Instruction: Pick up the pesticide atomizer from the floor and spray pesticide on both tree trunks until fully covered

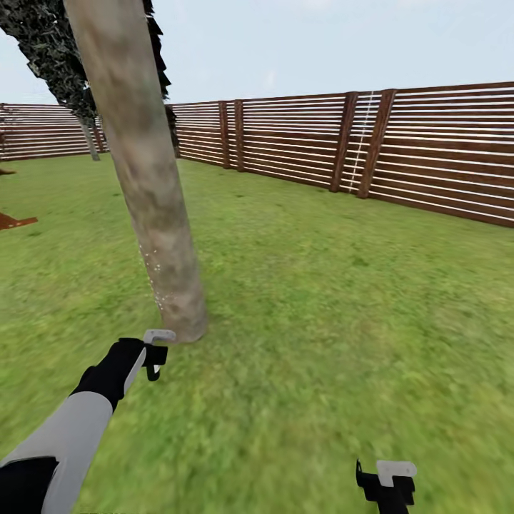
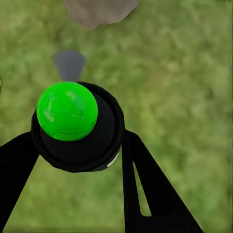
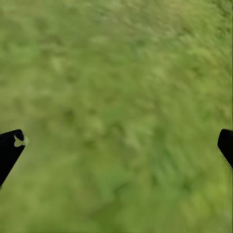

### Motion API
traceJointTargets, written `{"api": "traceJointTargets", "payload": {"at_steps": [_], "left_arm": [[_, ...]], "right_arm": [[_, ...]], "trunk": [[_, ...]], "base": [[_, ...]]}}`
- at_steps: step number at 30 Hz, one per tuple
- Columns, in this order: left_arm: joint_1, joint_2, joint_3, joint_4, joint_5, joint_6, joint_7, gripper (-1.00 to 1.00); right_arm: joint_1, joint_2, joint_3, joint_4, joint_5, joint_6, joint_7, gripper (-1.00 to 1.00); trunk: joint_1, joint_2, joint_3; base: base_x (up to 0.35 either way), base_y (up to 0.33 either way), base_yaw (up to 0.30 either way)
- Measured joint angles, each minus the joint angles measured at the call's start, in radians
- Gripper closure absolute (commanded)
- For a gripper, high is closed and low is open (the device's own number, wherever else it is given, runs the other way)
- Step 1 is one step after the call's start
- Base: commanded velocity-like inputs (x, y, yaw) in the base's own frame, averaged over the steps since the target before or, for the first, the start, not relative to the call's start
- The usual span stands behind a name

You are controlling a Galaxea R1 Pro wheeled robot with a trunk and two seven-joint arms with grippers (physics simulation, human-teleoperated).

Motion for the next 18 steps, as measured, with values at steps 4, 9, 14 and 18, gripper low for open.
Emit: {"api": "traceJointTargets", "payload": {"at_steps": [4, 9, 14, 18], "left_arm": [[0.000, 0.000, 0.001, 0.001, 0.000, 0.000, 0.000, 1.00], [0.000, 0.003, 0.000, 0.003, -0.002, 0.000, 0.000, 1.00], [0.002, 0.009, -0.001, 0.003, 0.000, 0.000, 0.000, 1.00], [0.004, 0.026, 0.007, 0.003, -0.004, 0.000, 0.000, 1.00]], "right_arm": [[0.000, 0.000, 0.000, 0.000, 0.000, 0.000, 0.000, -1.00], [0.000, 0.000, 0.000, 0.000, -0.001, 0.000, 0.000, -1.00], [0.000, 0.000, 0.000, 0.000, 0.000, 0.000, 0.000, -1.00], [0.000, 0.000, 0.000, 0.000, 0.000, 0.000, 0.000, -1.00]], "trunk": [[0.000, 0.000, 0.000], [0.000, 0.000, 0.000], [0.000, 0.000, 0.000], [0.000, 0.000, 0.000]], "base": [[0.160, -0.266, 0.238], [0.166, -0.263, 0.026], [0.181, -0.250, 0.001], [0.187, -0.244, 0.013]]}}
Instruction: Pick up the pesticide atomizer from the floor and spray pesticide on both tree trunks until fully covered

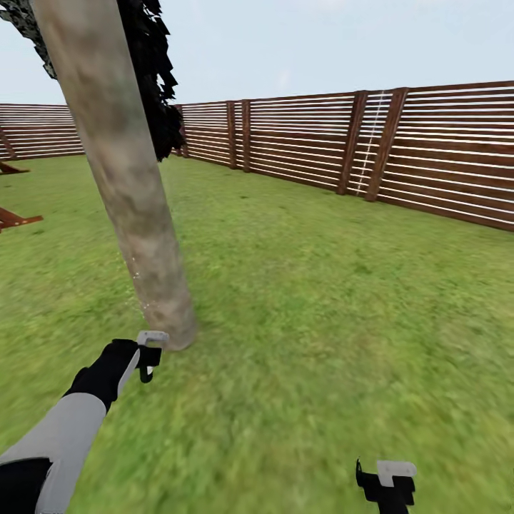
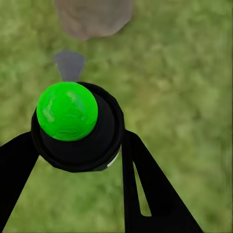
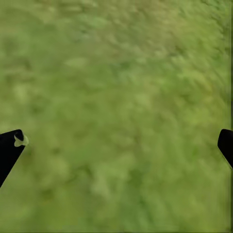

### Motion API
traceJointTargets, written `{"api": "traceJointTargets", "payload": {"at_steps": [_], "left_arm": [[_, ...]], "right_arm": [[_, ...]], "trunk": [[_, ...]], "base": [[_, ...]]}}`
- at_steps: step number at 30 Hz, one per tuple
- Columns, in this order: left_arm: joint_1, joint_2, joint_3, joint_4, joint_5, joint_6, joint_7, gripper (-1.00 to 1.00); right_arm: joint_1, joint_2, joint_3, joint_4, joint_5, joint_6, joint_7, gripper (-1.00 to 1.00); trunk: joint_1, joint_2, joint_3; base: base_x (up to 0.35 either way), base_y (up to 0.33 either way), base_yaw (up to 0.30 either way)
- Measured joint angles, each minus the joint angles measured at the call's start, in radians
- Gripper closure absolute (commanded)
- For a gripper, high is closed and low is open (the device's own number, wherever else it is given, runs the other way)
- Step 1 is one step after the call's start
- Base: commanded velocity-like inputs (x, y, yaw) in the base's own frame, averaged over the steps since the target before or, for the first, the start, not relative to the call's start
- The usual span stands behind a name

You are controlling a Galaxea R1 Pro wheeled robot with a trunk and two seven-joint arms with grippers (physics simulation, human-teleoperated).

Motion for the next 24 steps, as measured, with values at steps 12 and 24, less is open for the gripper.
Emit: {"api": "traceJointTargets", "payload": {"at_steps": [12, 24], "left_arm": [[-0.025, 0.010, 0.024, 0.094, -0.001, 0.260, -0.018, 1.00], [-0.197, 0.051, 0.025, 0.092, 0.012, 0.362, -0.023, 1.00]], "right_arm": [[0.000, -0.002, 0.000, 0.000, 0.001, 0.000, 0.003, -1.00], [0.000, -0.003, -0.002, 0.000, 0.000, 0.000, 0.003, -1.00]], "trunk": [[0.000, 0.000, 0.000], [0.000, 0.000, 0.000]], "base": [[0.214, -0.157, 0.190], [0.003, -0.002, 0.002]]}}
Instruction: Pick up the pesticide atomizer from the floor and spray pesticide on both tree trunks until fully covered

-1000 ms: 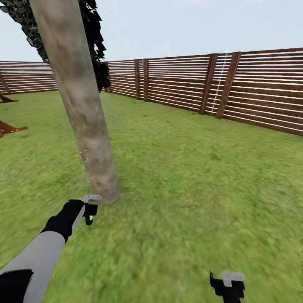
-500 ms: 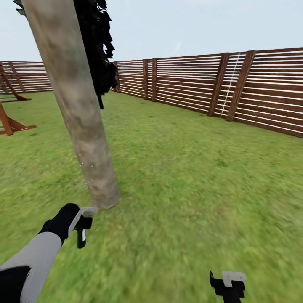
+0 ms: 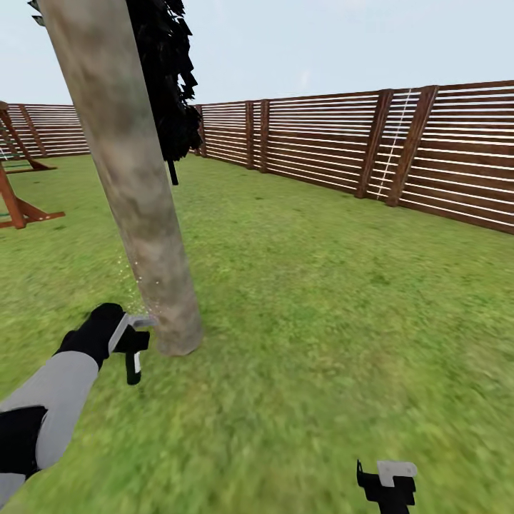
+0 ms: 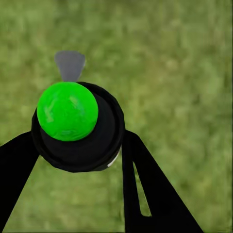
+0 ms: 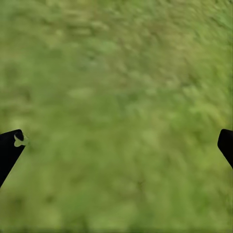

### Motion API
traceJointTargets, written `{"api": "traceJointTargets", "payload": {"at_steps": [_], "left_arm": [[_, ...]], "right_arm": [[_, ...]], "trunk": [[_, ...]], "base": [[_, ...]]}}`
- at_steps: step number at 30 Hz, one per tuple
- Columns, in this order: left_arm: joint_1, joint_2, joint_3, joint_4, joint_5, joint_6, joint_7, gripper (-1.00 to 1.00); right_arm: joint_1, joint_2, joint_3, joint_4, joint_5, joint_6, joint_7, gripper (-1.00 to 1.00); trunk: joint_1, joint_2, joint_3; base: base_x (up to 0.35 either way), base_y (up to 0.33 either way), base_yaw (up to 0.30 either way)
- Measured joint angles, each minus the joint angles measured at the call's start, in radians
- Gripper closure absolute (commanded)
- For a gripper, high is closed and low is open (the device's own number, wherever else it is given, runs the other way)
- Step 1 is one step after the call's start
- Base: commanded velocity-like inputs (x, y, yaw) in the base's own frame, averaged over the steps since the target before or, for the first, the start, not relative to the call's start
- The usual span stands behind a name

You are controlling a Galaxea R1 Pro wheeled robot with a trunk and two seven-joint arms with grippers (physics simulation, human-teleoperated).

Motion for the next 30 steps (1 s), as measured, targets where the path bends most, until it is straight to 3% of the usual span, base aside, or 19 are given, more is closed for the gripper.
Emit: {"api": "traceJointTargets", "payload": {"at_steps": [1, 2, 3, 4, 5, 6, 7, 8, 9, 12, 14, 17, 19, 22, 24, 25, 27, 28, 30], "left_arm": [[-0.001, -0.020, 0.000, 0.000, 0.004, 0.001, 0.000, 1.00], [-0.010, -0.064, -0.002, -0.005, -0.016, 0.004, -0.001, 1.00], [-0.032, -0.083, 0.000, -0.002, 0.023, 0.007, 0.000, 1.00], [-0.058, -0.082, -0.001, 0.001, -0.012, 0.007, -0.003, 1.00], [-0.076, -0.074, 0.000, 0.002, -0.011, 0.008, -0.007, 1.00], [-0.089, -0.051, -0.002, 0.003, -0.015, 0.008, -0.009, 1.00], [-0.099, -0.008, -0.003, 0.009, -0.008, 0.010, -0.013, 1.00], [-0.101, -0.006, -0.002, 0.012, -0.022, 0.010, -0.016, 1.00], [-0.102, -0.026, -0.002, 0.013, 0.006, 0.011, -0.016, 1.00], [-0.111, -0.094, -0.029, 0.011, 0.000, 0.010, -0.016, 1.00], [-0.149, -0.079, -0.035, 0.014, -0.018, 0.010, -0.015, 1.00], [-0.177, -0.002, -0.036, 0.019, -0.021, 0.012, -0.015, 1.00], [-0.178, -0.009, -0.035, 0.031, -0.001, 0.013, -0.016, 1.00], [-0.205, -0.077, -0.040, 0.040, 0.004, 0.013, -0.017, 1.00], [-0.248, -0.073, -0.041, 0.064, -0.014, 0.014, -0.016, 1.00], [-0.260, -0.058, -0.041, 0.074, -0.015, 0.015, -0.016, 1.00], [-0.271, 0.011, -0.039, 0.085, -0.028, 0.014, -0.016, 1.00], [-0.271, 0.027, -0.042, 0.086, -0.021, 0.015, -0.017, 1.00], [-0.270, 0.027, -0.041, 0.086, -0.006, 0.015, -0.017, 1.00]], "right_arm": [[0.000, 0.000, 0.000, 0.000, 0.000, 0.000, 0.000, -1.00], [0.000, 0.000, 0.000, 0.000, 0.000, 0.000, 0.000, -1.00], [0.000, 0.000, 0.000, 0.000, 0.000, 0.000, 0.000, -1.00], [0.000, 0.000, 0.000, 0.000, 0.000, 0.000, 0.000, -1.00], [0.000, 0.000, 0.000, 0.000, 0.000, 0.000, -0.001, -1.00], [0.000, 0.000, 0.000, 0.000, 0.000, 0.000, -0.001, -1.00], [0.000, 0.000, 0.000, 0.000, 0.000, 0.000, -0.001, -1.00], [0.000, 0.000, 0.000, 0.000, 0.000, 0.000, -0.001, -1.00], [0.000, 0.000, 0.000, 0.000, 0.000, 0.000, -0.002, -1.00], [0.000, 0.000, 0.000, 0.000, 0.000, 0.000, -0.002, -1.00], [0.000, -0.001, 0.000, -0.001, 0.000, 0.000, -0.002, -1.00], [0.000, -0.001, 0.000, -0.002, 0.000, 0.000, -0.003, -1.00], [0.000, -0.001, 0.000, -0.002, 0.000, 0.000, -0.003, -1.00], [0.000, -0.002, 0.000, -0.002, 0.000, 0.000, -0.003, -1.00], [0.000, -0.002, 0.000, -0.002, 0.000, 0.000, -0.003, -1.00], [0.000, -0.002, 0.000, -0.002, 0.000, 0.000, -0.003, -1.00], [0.000, -0.001, 0.000, -0.002, 0.000, 0.000, -0.003, -1.00], [0.000, -0.002, 0.000, -0.002, 0.000, 0.000, -0.003, -1.00], [0.000, -0.002, 0.000, -0.002, 0.000, 0.000, -0.003, -1.00]], "trunk": [[0.000, 0.000, 0.000], [0.000, 0.000, 0.000], [0.000, 0.000, 0.000], [0.000, 0.000, 0.000], [0.000, 0.000, 0.000], [0.000, 0.000, 0.000], [0.000, 0.000, 0.000], [0.000, 0.000, 0.000], [0.000, 0.000, 0.000], [0.000, 0.000, 0.000], [0.000, 0.000, 0.000], [0.000, 0.000, 0.000], [0.000, 0.000, 0.000], [0.000, 0.000, 0.000], [0.000, 0.000, 0.000], [0.000, 0.000, 0.000], [0.000, 0.000, 0.000], [0.000, 0.000, 0.000], [0.000, 0.000, 0.000]], "base": [[0.000, 0.000, 0.000], [0.000, 0.000, 0.000], [0.000, 0.000, 0.000], [0.000, 0.000, 0.000], [0.000, 0.000, 0.000], [0.000, 0.000, 0.000], [0.000, 0.000, 0.000], [0.000, 0.000, 0.000], [0.000, 0.000, 0.000], [-0.196, 0.000, 0.000], [-0.059, 0.000, 0.000], [-0.010, 0.000, 0.000], [-0.001, 0.000, 0.000], [0.000, 0.000, 0.000], [0.000, 0.000, 0.000], [0.000, 0.000, 0.000], [0.000, 0.000, 0.000], [0.000, 0.000, 0.000], [0.000, 0.000, 0.000]]}}
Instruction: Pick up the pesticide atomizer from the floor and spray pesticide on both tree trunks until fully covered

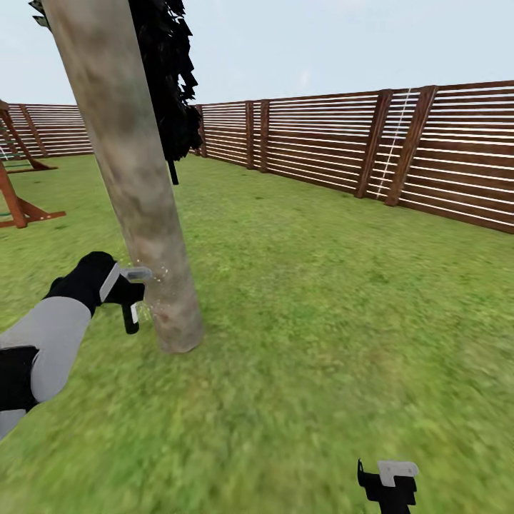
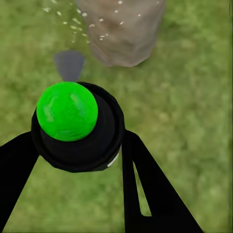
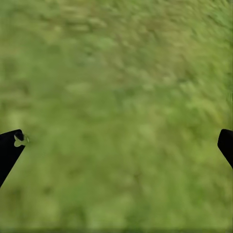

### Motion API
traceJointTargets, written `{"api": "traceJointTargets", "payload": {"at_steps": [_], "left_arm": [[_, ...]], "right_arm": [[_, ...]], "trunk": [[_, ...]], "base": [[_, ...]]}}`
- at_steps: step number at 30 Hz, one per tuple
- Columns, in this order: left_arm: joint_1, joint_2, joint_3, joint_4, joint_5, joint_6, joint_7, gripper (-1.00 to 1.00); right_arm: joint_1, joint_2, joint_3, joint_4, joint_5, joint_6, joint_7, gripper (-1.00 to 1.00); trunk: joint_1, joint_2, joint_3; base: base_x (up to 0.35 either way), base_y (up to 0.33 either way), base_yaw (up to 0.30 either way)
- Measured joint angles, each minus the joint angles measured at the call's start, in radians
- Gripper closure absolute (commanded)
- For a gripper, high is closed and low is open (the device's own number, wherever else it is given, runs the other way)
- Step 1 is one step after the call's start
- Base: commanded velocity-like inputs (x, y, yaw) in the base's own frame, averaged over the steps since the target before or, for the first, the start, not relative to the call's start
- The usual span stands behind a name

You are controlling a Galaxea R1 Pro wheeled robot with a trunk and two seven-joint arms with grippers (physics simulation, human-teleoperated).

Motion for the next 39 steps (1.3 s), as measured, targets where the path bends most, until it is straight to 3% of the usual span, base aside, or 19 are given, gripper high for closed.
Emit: {"api": "traceJointTargets", "payload": {"at_steps": [4, 19, 23, 31, 39], "left_arm": [[-0.004, -0.018, 0.000, 0.000, -0.001, 0.000, 0.000, 1.00], [0.000, -0.019, 0.001, -0.001, -0.002, 0.000, 0.000, 1.00], [0.020, -0.009, -0.004, 0.001, -0.006, -0.002, 0.001, 1.00], [0.140, -0.002, 0.001, 0.001, -0.012, -0.015, 0.009, 1.00], [0.160, -0.001, 0.005, 0.014, -0.013, -0.021, 0.018, 1.00]], "right_arm": [[0.000, 0.000, 0.000, 0.000, 0.000, 0.000, 0.000, -1.00], [0.000, 0.000, 0.001, 0.001, 0.001, 0.000, 0.001, -1.00], [0.000, 0.001, 0.001, 0.001, 0.001, 0.000, 0.001, -1.00], [0.000, 0.002, 0.001, 0.001, 0.001, 0.000, 0.001, -1.00], [0.000, 0.000, 0.002, 0.002, 0.002, 0.000, 0.001, -1.00]], "trunk": [[0.000, 0.000, 0.000], [0.000, 0.000, 0.000], [0.000, 0.000, 0.000], [0.000, 0.000, 0.000], [-0.001, 0.000, 0.000]], "base": [[0.103, -0.106, 0.000], [0.074, -0.259, 0.000], [0.000, -0.276, 0.182], [0.031, -0.275, 0.233], [0.232, -0.177, 0.007]]}}
